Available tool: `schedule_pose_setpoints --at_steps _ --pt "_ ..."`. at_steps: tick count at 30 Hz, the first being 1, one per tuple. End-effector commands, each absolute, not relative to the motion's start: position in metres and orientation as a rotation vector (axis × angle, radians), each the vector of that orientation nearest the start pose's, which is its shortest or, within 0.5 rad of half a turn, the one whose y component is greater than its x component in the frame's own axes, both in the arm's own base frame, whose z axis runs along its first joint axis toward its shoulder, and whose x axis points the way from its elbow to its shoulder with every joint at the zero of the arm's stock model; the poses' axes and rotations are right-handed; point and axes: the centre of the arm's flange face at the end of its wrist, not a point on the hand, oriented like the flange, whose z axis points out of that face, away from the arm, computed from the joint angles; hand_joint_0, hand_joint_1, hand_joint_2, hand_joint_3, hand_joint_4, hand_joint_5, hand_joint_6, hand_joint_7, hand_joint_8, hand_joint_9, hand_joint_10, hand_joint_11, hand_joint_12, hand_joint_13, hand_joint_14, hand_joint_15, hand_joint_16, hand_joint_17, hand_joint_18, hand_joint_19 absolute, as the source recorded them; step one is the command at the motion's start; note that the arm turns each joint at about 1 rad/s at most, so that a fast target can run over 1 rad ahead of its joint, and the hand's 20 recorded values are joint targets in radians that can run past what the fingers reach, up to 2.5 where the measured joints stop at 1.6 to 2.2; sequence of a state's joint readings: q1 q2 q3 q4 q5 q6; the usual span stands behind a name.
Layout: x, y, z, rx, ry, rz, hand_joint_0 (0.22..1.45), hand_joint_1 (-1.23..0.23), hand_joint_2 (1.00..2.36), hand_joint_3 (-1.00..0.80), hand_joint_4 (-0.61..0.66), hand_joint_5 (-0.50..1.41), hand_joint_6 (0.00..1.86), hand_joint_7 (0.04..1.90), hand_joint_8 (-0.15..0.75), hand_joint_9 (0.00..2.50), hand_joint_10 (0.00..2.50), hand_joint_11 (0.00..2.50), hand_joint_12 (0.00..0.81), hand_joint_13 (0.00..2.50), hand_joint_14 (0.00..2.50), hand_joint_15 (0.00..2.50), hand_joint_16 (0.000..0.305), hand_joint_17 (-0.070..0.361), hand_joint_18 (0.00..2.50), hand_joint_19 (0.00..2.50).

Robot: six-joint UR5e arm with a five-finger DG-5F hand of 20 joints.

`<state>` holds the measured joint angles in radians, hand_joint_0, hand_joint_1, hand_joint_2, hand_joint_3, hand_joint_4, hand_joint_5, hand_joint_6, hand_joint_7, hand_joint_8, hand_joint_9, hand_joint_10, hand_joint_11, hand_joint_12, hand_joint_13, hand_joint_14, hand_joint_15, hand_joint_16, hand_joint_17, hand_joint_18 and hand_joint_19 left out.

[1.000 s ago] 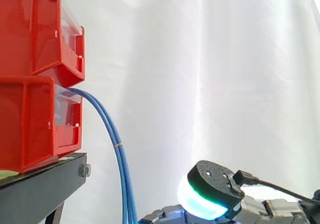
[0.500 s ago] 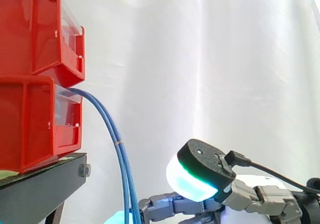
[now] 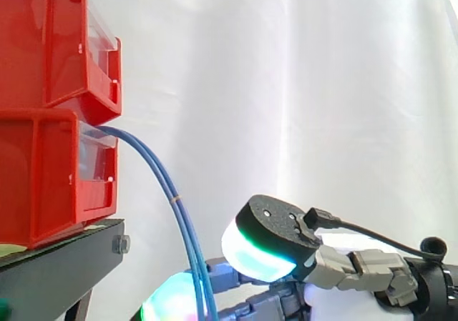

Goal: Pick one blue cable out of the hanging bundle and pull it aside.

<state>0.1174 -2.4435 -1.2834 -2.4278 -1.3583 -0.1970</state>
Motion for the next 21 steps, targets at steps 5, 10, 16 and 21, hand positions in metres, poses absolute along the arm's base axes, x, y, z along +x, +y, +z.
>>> schedule_pose_setpoints --at_steps 5,10,16,21 --pt "0.776 -0.070 0.138 1.084 1.119 1.090 0.56 -0.69 1.00 -0.50 0.27 -0.06 0.50 1.09 0.271 0.61 0.00 0.00 0.349 0.43 0.01 0.16 0.047 0.107 0.37 0.34" --pt "0.778 -0.072 0.148 1.114 1.159 1.107 0.56 -0.71 1.00 -0.50 0.26 -0.06 0.50 1.14 0.273 0.64 0.00 0.00 0.352 0.45 0.01 0.18 0.047 0.105 0.39 0.37" --pt "0.772 -0.073 0.172 1.129 1.188 1.087 0.56 -0.71 1.00 -0.50 0.25 -0.05 0.50 1.17 0.277 0.65 0.00 0.00 0.352 0.46 0.01 0.18 0.047 0.105 0.40 0.39" --pt "0.769 -0.073 0.187 1.123 1.201 1.071 0.58 -0.72 1.00 -0.50 0.18 -0.05 0.53 1.29 0.278 0.67 0.00 0.00 0.352 0.48 0.01 0.20 0.046 0.104 0.42 0.41"
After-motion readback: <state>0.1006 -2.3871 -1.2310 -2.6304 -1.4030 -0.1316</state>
